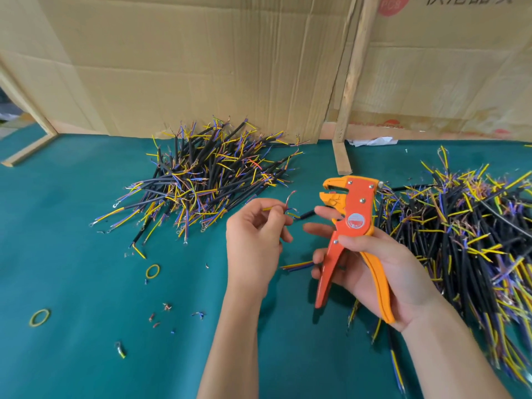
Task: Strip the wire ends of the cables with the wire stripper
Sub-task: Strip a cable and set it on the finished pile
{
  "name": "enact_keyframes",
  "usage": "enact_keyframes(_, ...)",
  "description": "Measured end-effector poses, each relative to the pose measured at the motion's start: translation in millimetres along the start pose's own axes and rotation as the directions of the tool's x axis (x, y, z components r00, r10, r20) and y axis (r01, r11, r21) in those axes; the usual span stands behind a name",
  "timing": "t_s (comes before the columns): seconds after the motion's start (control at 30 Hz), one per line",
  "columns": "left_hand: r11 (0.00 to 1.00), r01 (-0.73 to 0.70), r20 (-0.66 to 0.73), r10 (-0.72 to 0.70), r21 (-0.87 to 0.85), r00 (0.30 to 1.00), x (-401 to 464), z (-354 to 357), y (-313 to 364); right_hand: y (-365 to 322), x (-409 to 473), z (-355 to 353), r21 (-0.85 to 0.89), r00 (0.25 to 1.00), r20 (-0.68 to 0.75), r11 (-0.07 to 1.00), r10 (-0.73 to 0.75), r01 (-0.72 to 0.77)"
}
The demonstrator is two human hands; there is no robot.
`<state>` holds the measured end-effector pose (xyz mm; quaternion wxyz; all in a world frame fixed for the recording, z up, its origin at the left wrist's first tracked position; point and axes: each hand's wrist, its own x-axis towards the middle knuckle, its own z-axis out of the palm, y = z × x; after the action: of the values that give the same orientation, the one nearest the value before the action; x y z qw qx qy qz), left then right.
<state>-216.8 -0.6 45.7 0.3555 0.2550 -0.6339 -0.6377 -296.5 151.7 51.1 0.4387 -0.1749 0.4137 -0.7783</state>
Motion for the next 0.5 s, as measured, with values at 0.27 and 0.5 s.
enact_keyframes(0.27,0.945,-0.188,-0.041,0.206,0.266,0.978,-0.5,3.3,-5.1,-0.9,-0.7,-3.7,-0.022,0.992,0.034,0.993,0.118,-0.117)
enact_keyframes(0.5,0.942,-0.184,-0.054,0.207,0.280,0.977,-0.9,2.4,-2.6,-1.0,-2.6,-1.7,-0.070,0.978,0.125,0.984,0.169,-0.161)
